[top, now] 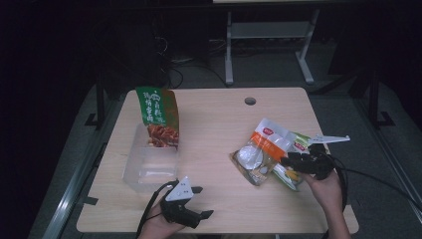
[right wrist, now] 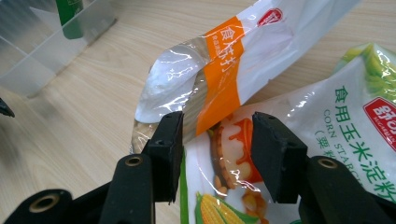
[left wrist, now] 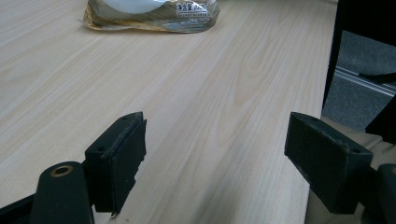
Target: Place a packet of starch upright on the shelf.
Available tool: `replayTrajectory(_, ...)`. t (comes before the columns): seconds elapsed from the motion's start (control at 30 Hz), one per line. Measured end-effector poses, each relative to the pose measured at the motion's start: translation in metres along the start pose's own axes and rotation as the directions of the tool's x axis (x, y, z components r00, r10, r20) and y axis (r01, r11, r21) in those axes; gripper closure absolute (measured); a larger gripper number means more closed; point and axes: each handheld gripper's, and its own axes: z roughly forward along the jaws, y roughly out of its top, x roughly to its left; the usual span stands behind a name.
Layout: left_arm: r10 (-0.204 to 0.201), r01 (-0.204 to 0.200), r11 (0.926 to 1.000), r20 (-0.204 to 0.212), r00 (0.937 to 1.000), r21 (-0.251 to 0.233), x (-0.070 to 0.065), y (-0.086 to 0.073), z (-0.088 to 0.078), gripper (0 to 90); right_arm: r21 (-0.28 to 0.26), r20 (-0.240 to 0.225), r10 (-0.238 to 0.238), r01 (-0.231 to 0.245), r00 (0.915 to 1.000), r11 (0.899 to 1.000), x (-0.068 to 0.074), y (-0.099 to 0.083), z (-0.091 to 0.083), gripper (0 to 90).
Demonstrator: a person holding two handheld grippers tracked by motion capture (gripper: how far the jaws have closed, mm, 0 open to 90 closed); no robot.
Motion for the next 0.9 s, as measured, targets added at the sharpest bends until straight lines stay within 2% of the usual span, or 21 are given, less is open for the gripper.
replayTrajectory(0.2, 0.002, -0.002, 1.0, -0.001, 1.0, 0.006, 0.001, 0.0, 0.002, 20.2, -0.012, -0.009, 0.013, -0.013, 0.9999, 1.0, -0.003, 0.005, 0.004, 52.6)
replayTrajectory(0.27, -0.002, 0.002, 1.0, -0.002, 1.0, 0.006, 0.001, 0.0, 0.003, 20.2, -0.034, -0.022, 0.029, -0.03, 0.9993, 0.999, -0.007, 0.009, 0.007, 52.7)
replayTrajectory(0.37, -0.017, 0.017, 0.9999, 0.002, 0.9999, 0.001, 0.001, 0.0, 0.005, 20.2, -0.037, -0.044, 0.055, -0.057, 0.9975, 0.998, -0.013, 0.019, 0.019, 53.5)
replayTrajectory(0.47, -0.016, 0.016, 0.9999, 0.002, 0.9999, 0.003, 0.0, 0.0, 0.006, 20.2, -0.044, -0.054, 0.06, -0.063, 0.9967, 0.997, -0.015, 0.022, 0.025, 55.2)
replayTrajectory(0.5, -0.013, 0.013, 0.9999, 0.006, 0.9999, 0.008, -0.001, 0.0, 0.007, 20.2, -0.035, -0.06, 0.083, -0.085, 0.9948, 0.996, -0.017, 0.024, 0.034, 59.2)
replayTrajectory(0.6, -0.013, 0.013, 0.9999, 0.009, 0.9999, 0.006, -0.002, 0.0, 0.008, 20.2, -0.016, -0.04, 0.052, -0.053, 0.9978, 0.998, -0.011, 0.023, 0.041, 72.5)
replayTrajectory(0.63, -0.014, 0.014, 0.9999, 0.009, 0.9999, 0.006, -0.001, 0.0, 0.008, 20.2, 0.001, -0.035, 0.034, -0.034, 0.9988, 0.999, -0.009, 0.023, 0.043, 75.8)
replayTrajectory(0.67, -0.014, 0.014, 0.9999, 0.009, 0.9999, 0.006, -0.001, 0.0, 0.008, 20.2, 0.001, -0.035, 0.034, -0.034, 0.9988, 0.999, -0.009, 0.023, 0.043, 75.8)
replayTrajectory(0.73, -0.018, 0.017, 0.9998, 0.01, 0.9998, 0.004, -0.001, 0.0, 0.008, 20.2, 0.013, -0.039, 0.02, -0.019, 0.999, 1.0, -0.005, 0.022, 0.043, 82.9)
replayTrajectory(0.77, -0.019, 0.019, 0.9998, 0.01, 0.9998, 0.004, 0.0, 0.0, 0.007, 20.2, -0.002, -0.053, 0.006, -0.006, 0.9986, 1.0, -0.002, 0.022, 0.041, 86.4)
replayTrajectory(0.9, -0.023, 0.023, 0.9997, 0.009, 0.9997, -0.003, 0.0, 0.001, 0.007, 20.2, -0.029, -0.068, -0.026, 0.024, 0.9974, 0.999, 0.008, 0.022, 0.034, 89.0)
